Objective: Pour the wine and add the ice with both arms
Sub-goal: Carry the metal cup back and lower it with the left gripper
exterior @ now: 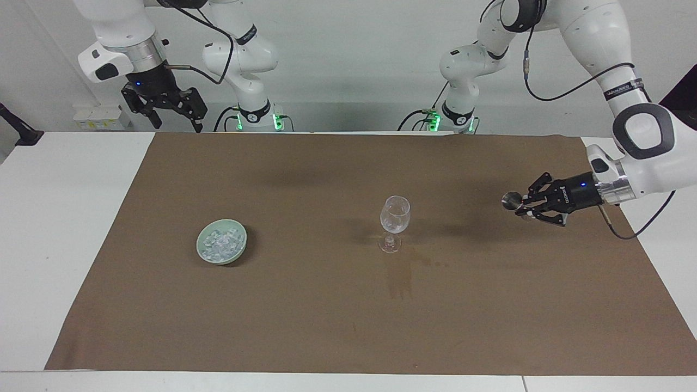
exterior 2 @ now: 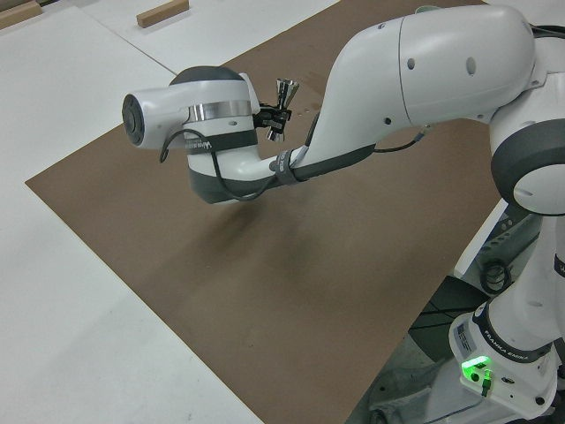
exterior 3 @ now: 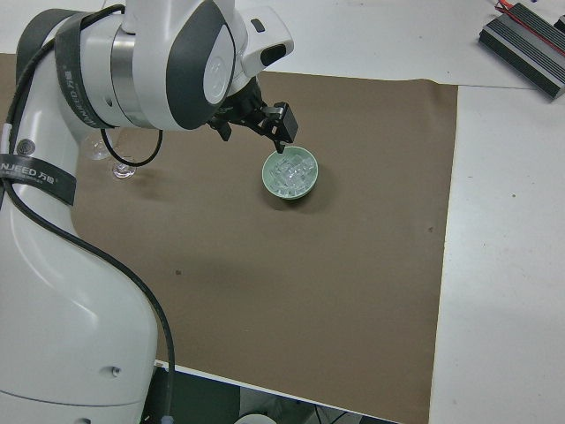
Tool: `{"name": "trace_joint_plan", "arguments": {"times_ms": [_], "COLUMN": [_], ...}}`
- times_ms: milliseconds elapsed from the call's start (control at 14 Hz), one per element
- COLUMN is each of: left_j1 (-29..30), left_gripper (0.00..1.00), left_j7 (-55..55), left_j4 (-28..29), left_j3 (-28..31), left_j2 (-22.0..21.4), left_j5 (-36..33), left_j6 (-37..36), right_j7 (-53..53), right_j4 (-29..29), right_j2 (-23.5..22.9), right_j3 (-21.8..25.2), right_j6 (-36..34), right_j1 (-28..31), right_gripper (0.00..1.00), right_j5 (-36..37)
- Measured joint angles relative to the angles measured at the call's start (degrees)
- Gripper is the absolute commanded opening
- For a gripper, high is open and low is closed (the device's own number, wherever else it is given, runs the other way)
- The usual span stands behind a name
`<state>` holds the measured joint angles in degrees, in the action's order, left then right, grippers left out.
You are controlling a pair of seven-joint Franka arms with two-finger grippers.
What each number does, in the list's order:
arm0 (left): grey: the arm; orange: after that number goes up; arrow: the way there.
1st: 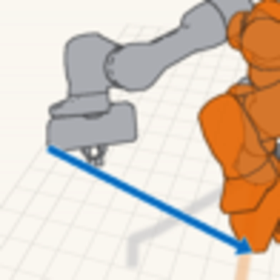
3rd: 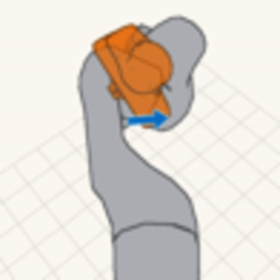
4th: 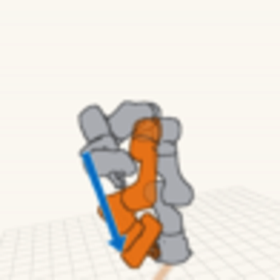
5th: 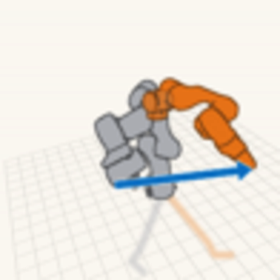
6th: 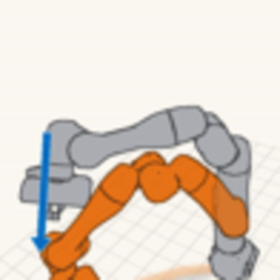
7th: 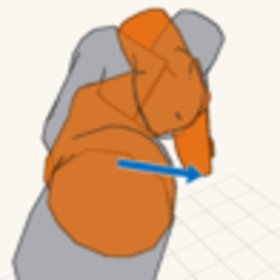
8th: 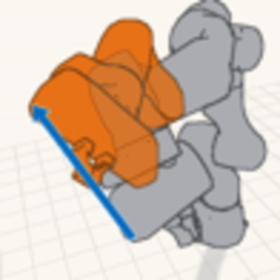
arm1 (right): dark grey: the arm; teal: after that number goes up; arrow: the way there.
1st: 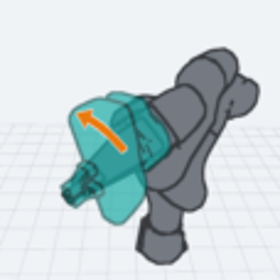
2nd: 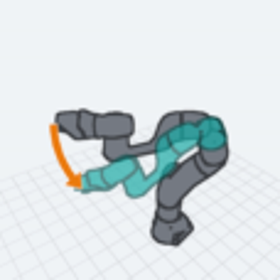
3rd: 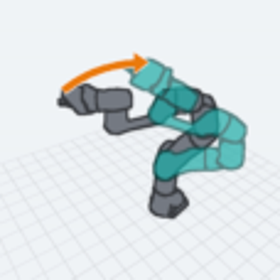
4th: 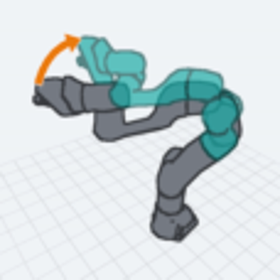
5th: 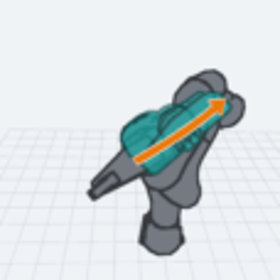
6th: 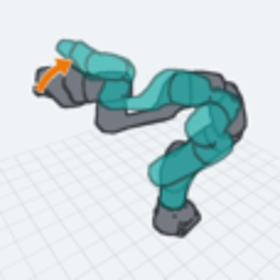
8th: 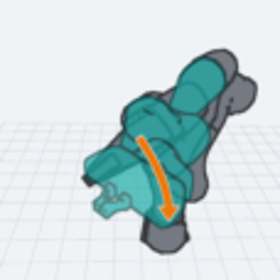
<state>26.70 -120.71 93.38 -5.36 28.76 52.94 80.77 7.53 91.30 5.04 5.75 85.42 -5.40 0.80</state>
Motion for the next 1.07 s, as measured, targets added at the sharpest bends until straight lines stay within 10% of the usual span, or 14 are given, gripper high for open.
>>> {"name": "trace_joint_plan", "arguments": {"times_ms": [357,1070], "left_j1": [3.32,8.74], "left_gripper": [0.00,0.00], "left_j7": [-10.64,-18.95], "left_j4": [2.23,3.00], "left_j3": [-0.51,-0.72], "left_j2": [9.04,13.77], "left_j5": [9.25,10.25], "left_j6": [-1.85,-4.07], "right_j7": [0.00,0.00], "right_j4": [0.00,0.00], "right_j2": [0.00,0.00], "right_j3": [0.00,0.00], "right_j6": [0.00,0.00], "right_j1": [0.00,0.00], "right_gripper": [1.00,1.00], "right_j5": [0.00,0.00]}}
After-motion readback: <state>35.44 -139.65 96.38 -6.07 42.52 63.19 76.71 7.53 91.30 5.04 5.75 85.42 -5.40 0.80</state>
